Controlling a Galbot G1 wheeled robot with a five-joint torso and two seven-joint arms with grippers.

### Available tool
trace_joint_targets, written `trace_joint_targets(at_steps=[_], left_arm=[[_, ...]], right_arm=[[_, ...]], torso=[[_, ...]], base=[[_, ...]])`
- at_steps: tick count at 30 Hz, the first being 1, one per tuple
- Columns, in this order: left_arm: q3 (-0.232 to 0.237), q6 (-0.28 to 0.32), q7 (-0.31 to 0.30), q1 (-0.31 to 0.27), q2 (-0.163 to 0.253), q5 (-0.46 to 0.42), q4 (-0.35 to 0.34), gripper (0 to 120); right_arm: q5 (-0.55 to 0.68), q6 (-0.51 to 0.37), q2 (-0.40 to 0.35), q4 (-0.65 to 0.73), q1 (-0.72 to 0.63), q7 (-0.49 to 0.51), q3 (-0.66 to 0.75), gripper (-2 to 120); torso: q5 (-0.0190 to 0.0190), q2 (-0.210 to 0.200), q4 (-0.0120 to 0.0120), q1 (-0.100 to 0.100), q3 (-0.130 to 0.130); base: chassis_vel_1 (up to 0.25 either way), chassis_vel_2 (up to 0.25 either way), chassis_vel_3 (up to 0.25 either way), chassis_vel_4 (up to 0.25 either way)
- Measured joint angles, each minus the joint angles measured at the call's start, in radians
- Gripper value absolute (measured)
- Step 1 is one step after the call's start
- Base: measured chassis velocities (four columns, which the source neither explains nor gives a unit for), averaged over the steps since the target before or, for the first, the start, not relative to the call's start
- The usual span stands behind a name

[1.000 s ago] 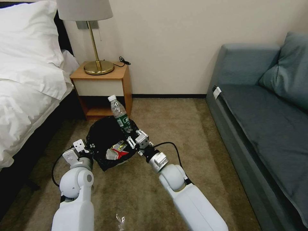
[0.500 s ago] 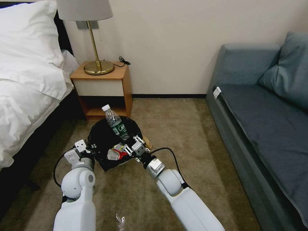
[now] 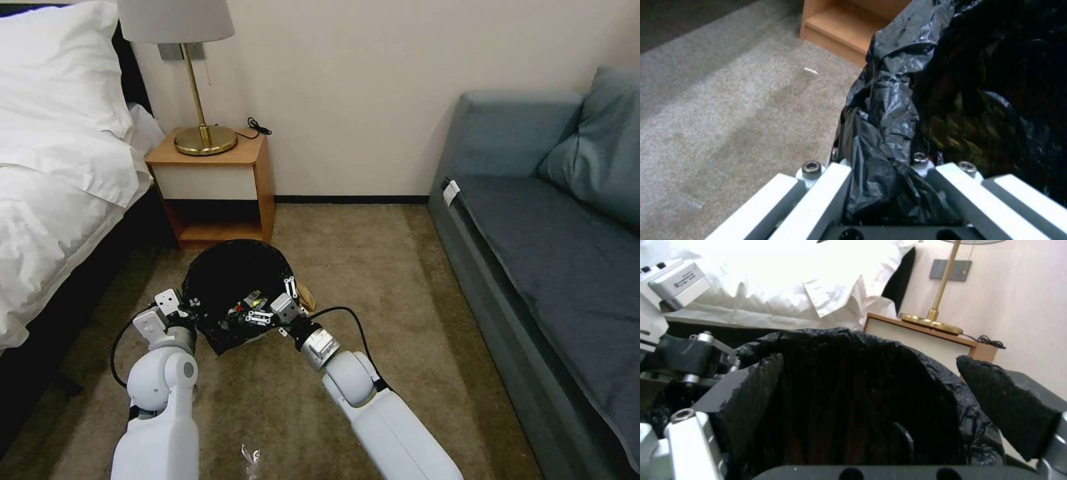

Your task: Pick up the trash bin, then pick up the garbage on the floor and place it into the trash bin.

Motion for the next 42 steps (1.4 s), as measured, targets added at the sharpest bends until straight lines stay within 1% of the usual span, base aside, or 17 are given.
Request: trace_joint_targets(at_steps=[7,12,15,19,23,25,26,29,30,32,33,34,35,36,39,40,42], left_arm=[[-0.007,0.0,0.0,-0.002,0.003,-0.004,0.001,3],[-0.026,0.0,0.0,-0.001,0.009,-0.016,0.001,3],[-0.029,0.0,0.0,-0.001,0.01,-0.019,0.001,3],[-0.043,0.0,0.0,-0.005,0.01,-0.03,-0.006,3],[-0.05,-0.001,-0.001,-0.005,0.009,-0.036,-0.008,3],[-0.058,-0.005,-0.001,-0.002,0.01,-0.043,-0.009,3],[-0.058,-0.005,-0.001,-0.002,0.01,-0.043,-0.009,3],[-0.066,-0.006,-0.001,-0.001,0.013,-0.049,-0.011,3],[-0.066,-0.006,-0.001,-0.001,0.013,-0.049,-0.011,3],[-0.07,-0.007,-0.001,-0.002,0.015,-0.055,-0.013,3],[-0.07,-0.007,-0.001,-0.002,0.015,-0.055,-0.013,3],[-0.075,-0.008,-0.001,-0.003,0.016,-0.056,-0.013,3],[-0.081,-0.01,-0.001,-0.003,0.017,-0.059,-0.013,3],[-0.081,-0.01,-0.001,-0.003,0.017,-0.059,-0.013,3],[-0.092,-0.011,-0.001,-0.001,0.022,-0.068,-0.018,3],[-0.092,-0.011,-0.001,-0.001,0.022,-0.068,-0.018,3],[-0.097,-0.01,-0.001,0.003,0.026,-0.073,-0.023,3]], right_arm=[[0.009,0.0,0.011,-0.006,0.016,0.007,0.008,100],[0.034,-0.001,0.036,-0.016,0.048,0.042,0.035,100],[0.041,-0.002,0.042,-0.023,0.057,0.055,0.045,100],[0.094,-0.027,0.075,-0.066,0.113,0.128,0.102,100],[0.115,-0.038,0.09,-0.096,0.148,0.159,0.135,100],[0.151,-0.053,0.106,-0.151,0.199,0.221,0.172,100],[0.151,-0.053,0.106,-0.151,0.199,0.221,0.172,100],[0.163,-0.048,0.108,-0.238,0.25,0.25,0.217,100],[0.163,-0.048,0.108,-0.238,0.25,0.25,0.217,100],[0.157,-0.026,0.109,-0.316,0.279,0.285,0.236,100],[0.157,-0.026,0.109,-0.316,0.279,0.285,0.236,100],[0.155,-0.018,0.109,-0.357,0.291,0.298,0.245,100],[0.151,-0.011,0.108,-0.406,0.305,0.303,0.258,100],[0.151,-0.011,0.108,-0.406,0.305,0.303,0.258,100],[0.139,0.002,0.108,-0.514,0.332,0.292,0.282,100],[0.139,0.002,0.108,-0.514,0.332,0.292,0.282,100],[0.153,-0.014,0.108,-0.567,0.346,0.273,0.286,100]], torso=[[0.0,0.0,0.0,0.0,0.0],[0.0,0.0,0.0,0.0,0.0],[0.0,0.0,0.0,0.0,0.0],[0.0,0.0,0.0,0.0,0.0],[0.0,0.0,0.0,0.0,0.0],[0.0,0.0,0.0,0.0,0.0],[0.0,0.0,0.0,0.0,0.0],[0.0,0.0,-0.0001,0.0,0.0],[0.0,0.0,-0.0001,0.0,0.0],[0.0001,0.0,-0.0002,0.0,0.0],[0.0001,0.0,-0.0002,0.0,0.0],[0.0001,0.0,-0.0001,0.0,0.0],[0.0,0.0,-0.0001,0.0,0.0],[0.0,0.0,-0.0001,0.0,0.0],[0.0001,0.0,-0.0002,0.0,0.0],[0.0001,0.0,-0.0002,0.0,0.0],[0.0001,0.0,-0.0001,0.0,0.0]], base=[[0.0,0.0,0.0,0.0],[0.0,0.0,0.0,0.0],[0.0,0.0,0.0,0.0],[0.0,0.0,0.0,0.0],[0.0,0.0,0.0,0.0],[0.0,0.0,0.0,0.0],[0.0,0.0,0.0,0.0],[0.0,0.0,0.0,0.0],[0.0,0.0,0.0,0.0],[0.0,0.0,0.0,0.0],[0.0,0.0,0.0,0.0],[0.0,0.0,0.0,0.0],[0.0,0.0,0.0,0.0],[0.0,0.0,0.0,0.0],[0.0,0.0,0.0,0.0],[0.0,0.0,0.0,0.0],[0.0,0.0,0.0,0.0]])
